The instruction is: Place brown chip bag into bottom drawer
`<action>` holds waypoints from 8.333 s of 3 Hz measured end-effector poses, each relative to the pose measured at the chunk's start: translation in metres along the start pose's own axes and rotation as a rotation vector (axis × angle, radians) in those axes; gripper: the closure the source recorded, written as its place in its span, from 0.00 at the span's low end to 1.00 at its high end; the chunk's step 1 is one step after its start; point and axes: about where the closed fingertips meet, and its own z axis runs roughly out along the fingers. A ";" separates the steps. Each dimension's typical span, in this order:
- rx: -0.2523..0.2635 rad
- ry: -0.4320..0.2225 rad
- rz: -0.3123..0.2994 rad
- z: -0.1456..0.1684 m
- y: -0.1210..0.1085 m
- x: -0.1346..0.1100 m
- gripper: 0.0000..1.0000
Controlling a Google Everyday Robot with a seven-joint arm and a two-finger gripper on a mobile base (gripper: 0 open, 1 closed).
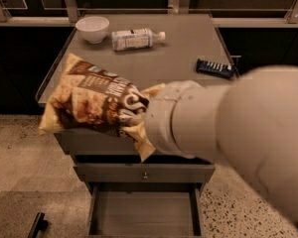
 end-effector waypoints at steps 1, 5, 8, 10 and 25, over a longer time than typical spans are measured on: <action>0.170 0.044 0.077 -0.016 0.001 0.052 1.00; 0.130 0.021 0.346 0.020 0.003 0.159 1.00; -0.030 -0.081 0.640 0.066 0.045 0.251 1.00; 0.007 -0.073 0.834 0.080 0.073 0.333 1.00; -0.078 0.090 1.592 0.274 0.175 0.659 0.00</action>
Offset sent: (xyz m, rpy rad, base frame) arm -0.0144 -0.0389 -0.0237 -0.0018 -0.0528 -0.1669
